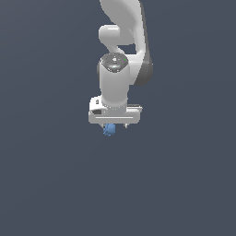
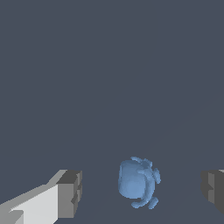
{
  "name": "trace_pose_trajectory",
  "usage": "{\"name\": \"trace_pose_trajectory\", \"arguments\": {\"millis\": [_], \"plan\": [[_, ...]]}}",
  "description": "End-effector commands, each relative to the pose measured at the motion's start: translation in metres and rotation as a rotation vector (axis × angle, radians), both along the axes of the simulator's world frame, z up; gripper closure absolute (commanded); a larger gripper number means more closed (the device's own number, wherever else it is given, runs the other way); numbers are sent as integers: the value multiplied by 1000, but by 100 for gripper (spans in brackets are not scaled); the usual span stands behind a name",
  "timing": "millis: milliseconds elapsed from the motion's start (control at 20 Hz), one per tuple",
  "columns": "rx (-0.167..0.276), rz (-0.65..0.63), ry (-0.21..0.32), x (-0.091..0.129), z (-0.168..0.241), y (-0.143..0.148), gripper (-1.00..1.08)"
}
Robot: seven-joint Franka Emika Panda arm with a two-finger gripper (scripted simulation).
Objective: Pick up the object and move it to a goal position.
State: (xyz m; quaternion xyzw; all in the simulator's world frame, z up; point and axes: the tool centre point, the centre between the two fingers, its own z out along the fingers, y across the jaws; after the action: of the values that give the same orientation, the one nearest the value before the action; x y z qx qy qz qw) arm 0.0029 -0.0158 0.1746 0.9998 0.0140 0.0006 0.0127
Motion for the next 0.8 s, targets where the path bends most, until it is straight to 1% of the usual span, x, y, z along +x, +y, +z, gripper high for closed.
{"name": "trace_pose_trajectory", "arguments": {"millis": [0,200,400,600,750], "plan": [[-2,3,-1,1,2,-2,-92],[0,-1,0,-1,-1,-2,-92],[4,-15,0,-8,-11,-5,-92],[10,-39,0,-21,-28,-11,-92],[15,-64,0,-34,-44,-16,-92]]}}
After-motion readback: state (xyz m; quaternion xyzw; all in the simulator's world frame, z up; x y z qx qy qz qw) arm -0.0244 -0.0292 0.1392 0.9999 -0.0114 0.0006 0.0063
